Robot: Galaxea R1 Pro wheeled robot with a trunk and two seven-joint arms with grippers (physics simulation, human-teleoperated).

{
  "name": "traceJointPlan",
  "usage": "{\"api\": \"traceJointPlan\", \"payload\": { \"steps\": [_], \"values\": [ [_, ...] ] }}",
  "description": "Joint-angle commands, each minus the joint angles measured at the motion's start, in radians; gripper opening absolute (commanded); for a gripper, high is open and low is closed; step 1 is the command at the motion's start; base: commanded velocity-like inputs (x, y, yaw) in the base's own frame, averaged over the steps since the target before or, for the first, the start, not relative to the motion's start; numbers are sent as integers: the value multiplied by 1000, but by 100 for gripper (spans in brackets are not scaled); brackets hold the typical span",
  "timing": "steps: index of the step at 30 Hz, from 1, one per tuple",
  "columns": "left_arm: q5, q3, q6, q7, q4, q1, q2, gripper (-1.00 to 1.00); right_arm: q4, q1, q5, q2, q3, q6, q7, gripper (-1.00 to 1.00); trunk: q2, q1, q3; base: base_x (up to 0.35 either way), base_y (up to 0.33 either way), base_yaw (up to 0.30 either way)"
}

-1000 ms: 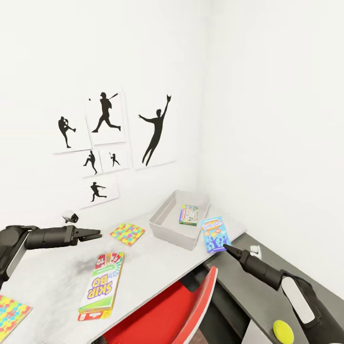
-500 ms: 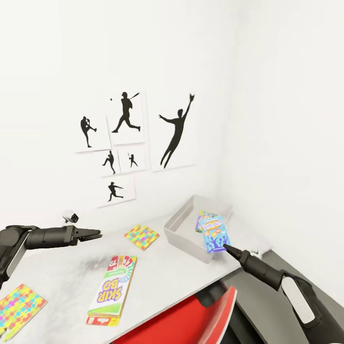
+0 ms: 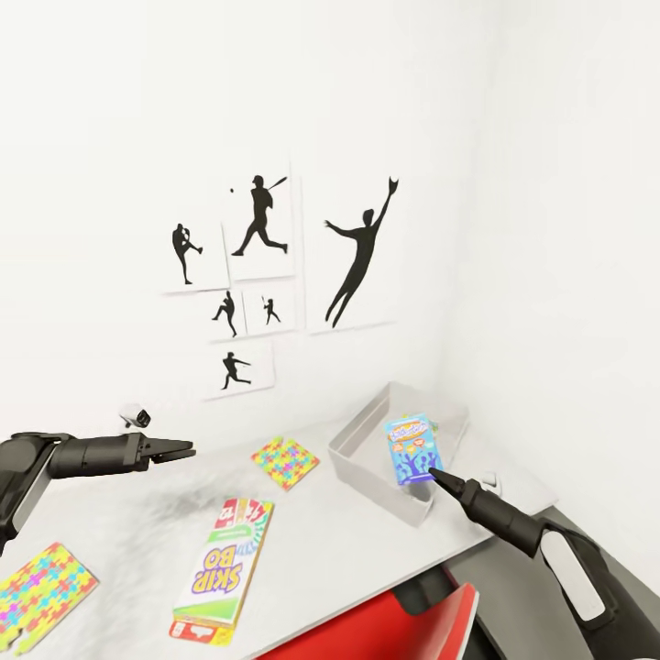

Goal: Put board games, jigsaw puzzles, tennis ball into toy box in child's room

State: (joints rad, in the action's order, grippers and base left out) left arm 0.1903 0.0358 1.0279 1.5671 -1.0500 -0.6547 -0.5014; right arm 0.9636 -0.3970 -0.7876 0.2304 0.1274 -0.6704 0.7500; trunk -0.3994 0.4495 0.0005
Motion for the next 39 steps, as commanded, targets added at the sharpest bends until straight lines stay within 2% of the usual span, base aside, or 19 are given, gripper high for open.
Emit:
{"api": "traceJointPlan", "payload": {
  "steps": [1,21,39],
  "values": [
    [0,0,11,4,0,0,0,100,0,0,-4,0,1,-6,1,-100,-1,1,0,105,-61,5],
    [1,0,11,4,0,0,0,100,-5,0,-4,-2,1,-5,0,-100,-1,1,0,96,3,0],
    [1,0,11,4,0,0,0,100,-4,0,-5,1,2,28,3,-100,-1,1,0,25,0,0]
  ]
}}
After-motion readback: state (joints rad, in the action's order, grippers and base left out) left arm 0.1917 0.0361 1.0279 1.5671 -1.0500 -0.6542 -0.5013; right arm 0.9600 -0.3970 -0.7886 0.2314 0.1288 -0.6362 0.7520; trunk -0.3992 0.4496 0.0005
